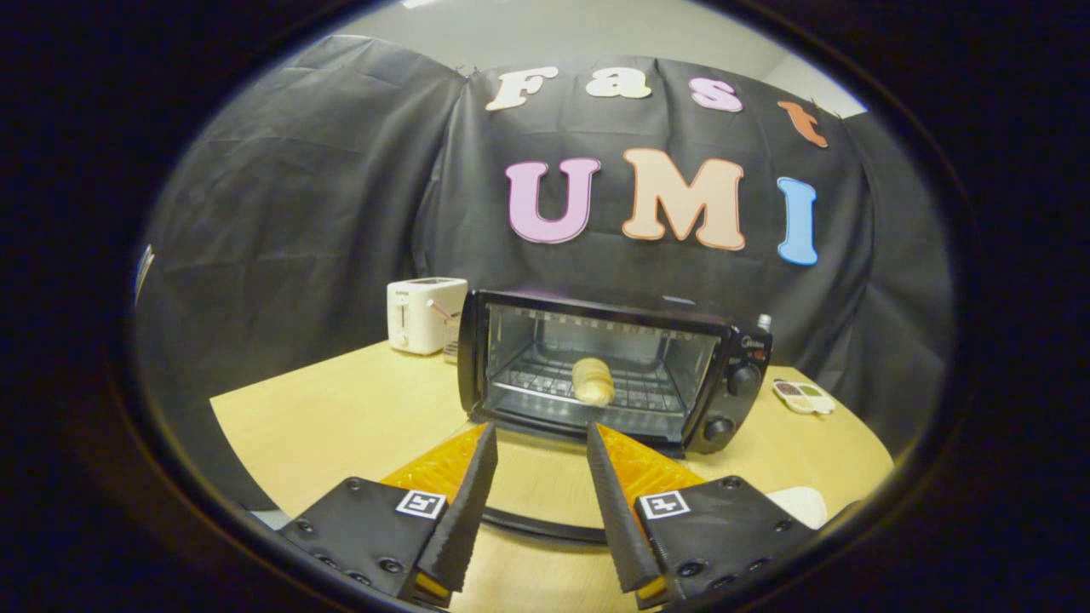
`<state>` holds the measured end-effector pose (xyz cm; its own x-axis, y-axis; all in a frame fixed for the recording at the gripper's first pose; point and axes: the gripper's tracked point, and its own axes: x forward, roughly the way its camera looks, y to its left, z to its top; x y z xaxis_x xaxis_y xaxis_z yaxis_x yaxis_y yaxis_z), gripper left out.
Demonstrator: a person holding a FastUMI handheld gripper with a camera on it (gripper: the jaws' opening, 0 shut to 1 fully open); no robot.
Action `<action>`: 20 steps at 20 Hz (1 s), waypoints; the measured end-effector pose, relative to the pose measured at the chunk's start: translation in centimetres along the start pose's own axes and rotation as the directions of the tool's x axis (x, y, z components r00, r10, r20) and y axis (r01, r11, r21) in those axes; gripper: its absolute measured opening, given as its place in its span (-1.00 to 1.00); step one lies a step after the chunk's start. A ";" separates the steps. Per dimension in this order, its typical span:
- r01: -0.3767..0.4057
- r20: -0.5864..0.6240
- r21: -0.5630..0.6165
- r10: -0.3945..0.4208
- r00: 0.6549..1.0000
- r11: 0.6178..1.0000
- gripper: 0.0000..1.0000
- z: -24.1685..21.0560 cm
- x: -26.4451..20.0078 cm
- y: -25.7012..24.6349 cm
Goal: Open the toaster oven, put the food inside, and close the toaster oven door.
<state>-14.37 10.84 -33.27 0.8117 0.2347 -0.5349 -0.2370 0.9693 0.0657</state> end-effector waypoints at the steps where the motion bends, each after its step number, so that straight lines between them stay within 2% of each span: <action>1: 0.006 -0.013 -0.001 -0.006 1.000 1.000 0.36 -0.8 -0.1 -0.2; 7: -0.002 -0.112 0.038 0.006 0.994 0.999 0.35 -6.3 -1.0 0.3; 12: 0.020 -0.175 0.075 -0.006 0.985 0.997 0.35 -9.9 -1.3 -0.3; 20: 0.072 -0.100 0.110 -0.062 0.993 0.991 0.32 -8.0 -1.0 -1.6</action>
<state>-19.09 8.46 -39.57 0.7673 0.1661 -0.6194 -0.1172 0.9859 0.1192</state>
